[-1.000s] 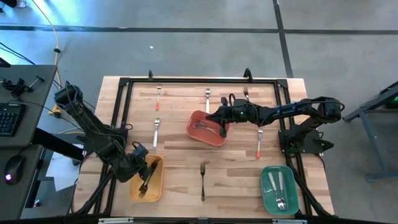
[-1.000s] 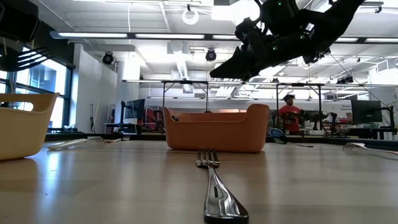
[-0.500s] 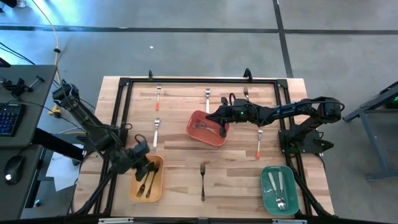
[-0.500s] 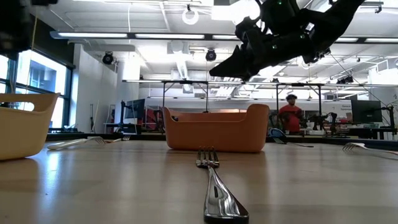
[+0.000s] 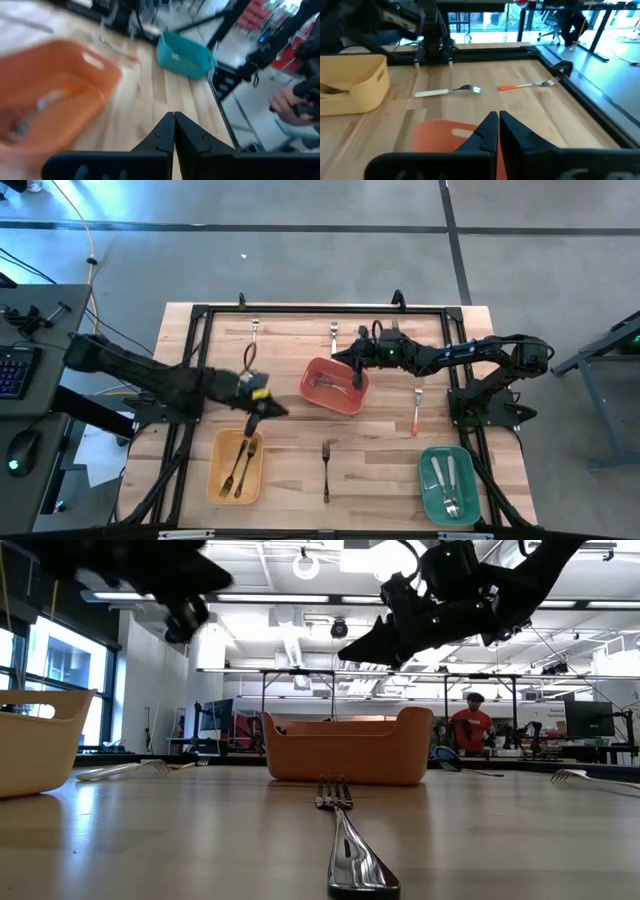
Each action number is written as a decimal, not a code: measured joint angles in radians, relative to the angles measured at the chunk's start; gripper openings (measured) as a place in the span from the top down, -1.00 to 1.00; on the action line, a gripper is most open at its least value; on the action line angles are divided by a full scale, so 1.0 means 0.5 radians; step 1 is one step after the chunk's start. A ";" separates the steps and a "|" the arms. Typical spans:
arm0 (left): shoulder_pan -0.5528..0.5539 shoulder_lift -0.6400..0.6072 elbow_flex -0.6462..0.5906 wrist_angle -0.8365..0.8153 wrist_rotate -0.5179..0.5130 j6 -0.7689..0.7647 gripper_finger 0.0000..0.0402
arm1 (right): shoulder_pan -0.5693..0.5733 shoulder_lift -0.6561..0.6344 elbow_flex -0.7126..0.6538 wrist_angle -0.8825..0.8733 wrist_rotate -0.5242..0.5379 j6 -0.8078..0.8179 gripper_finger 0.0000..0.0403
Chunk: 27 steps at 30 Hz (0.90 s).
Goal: Sort silverware by color (type)
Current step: Put the top white fork into the green bin
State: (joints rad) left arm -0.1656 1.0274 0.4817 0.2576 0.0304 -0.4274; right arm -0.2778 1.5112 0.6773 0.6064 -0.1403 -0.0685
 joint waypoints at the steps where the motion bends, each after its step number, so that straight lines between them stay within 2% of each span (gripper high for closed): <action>1: 0.092 0.034 -0.044 0.133 0.075 0.049 0.99 | -0.033 0.000 0.000 0.007 -0.030 -0.018 1.00; 4: 0.334 0.149 -0.126 0.423 0.210 0.191 1.00 | -0.142 0.000 0.000 0.007 -0.073 -0.036 1.00; 8: 0.587 0.259 -0.165 0.503 0.279 0.313 1.00 | -0.303 0.002 0.002 -0.034 -0.075 -0.032 1.00; 13: 0.784 0.318 -0.173 0.468 0.350 0.066 1.00 | -0.535 0.003 0.250 -0.688 -0.067 0.199 1.00; 16: 0.786 0.298 -0.170 0.618 0.347 -0.164 1.00 | -0.514 0.003 0.339 -0.806 0.081 0.281 1.00; 19: 0.710 0.208 -0.169 0.773 0.320 -0.094 1.00 | -0.455 -0.001 0.482 -0.924 0.113 0.446 1.00; 22: 0.645 0.121 -0.167 0.865 0.213 0.007 1.00 | -0.387 -0.005 0.747 -1.372 0.252 0.676 1.00; 27: 0.589 -0.082 -0.156 0.863 -0.020 -0.194 1.00 | -0.247 -0.004 1.202 -2.013 0.529 0.855 1.00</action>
State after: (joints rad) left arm 0.1289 0.9865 0.4038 0.6890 0.0204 -0.5246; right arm -0.4012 1.5093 1.2782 -0.4003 0.1241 0.3592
